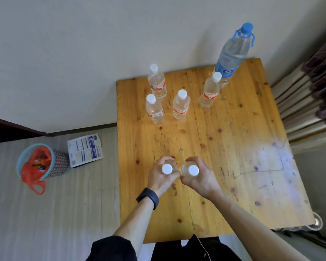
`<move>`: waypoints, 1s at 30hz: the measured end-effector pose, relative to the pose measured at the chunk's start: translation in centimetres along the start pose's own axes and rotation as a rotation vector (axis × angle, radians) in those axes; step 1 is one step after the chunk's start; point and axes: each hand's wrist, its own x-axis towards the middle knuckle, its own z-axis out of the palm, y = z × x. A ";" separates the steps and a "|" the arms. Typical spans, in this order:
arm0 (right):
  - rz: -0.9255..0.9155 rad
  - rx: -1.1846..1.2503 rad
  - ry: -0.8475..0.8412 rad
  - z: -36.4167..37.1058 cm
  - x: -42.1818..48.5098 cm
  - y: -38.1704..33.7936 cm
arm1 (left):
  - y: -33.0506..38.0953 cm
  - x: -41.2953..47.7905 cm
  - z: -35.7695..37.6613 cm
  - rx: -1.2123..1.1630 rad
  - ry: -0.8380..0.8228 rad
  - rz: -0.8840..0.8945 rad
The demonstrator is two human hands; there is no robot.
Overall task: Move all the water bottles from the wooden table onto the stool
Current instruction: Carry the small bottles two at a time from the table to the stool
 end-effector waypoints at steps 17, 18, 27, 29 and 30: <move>0.346 0.193 0.346 2.6 -9.3 -0.4 | -2.1 -3.6 -4.6 0.129 -0.230 0.060; 0.380 0.203 0.365 2.7 -10.8 0.2 | -2.6 -4.1 -5.1 0.134 -0.250 0.055; 0.581 0.345 0.710 2.4 -23.7 3.1 | -3.0 -6.0 -2.3 0.406 -0.452 0.178; 0.621 0.400 0.816 2.5 -27.0 3.6 | -2.4 -6.8 0.7 0.496 -0.552 0.252; 0.639 0.428 0.866 2.7 -28.8 4.0 | -1.8 -7.7 2.4 0.539 -0.606 0.298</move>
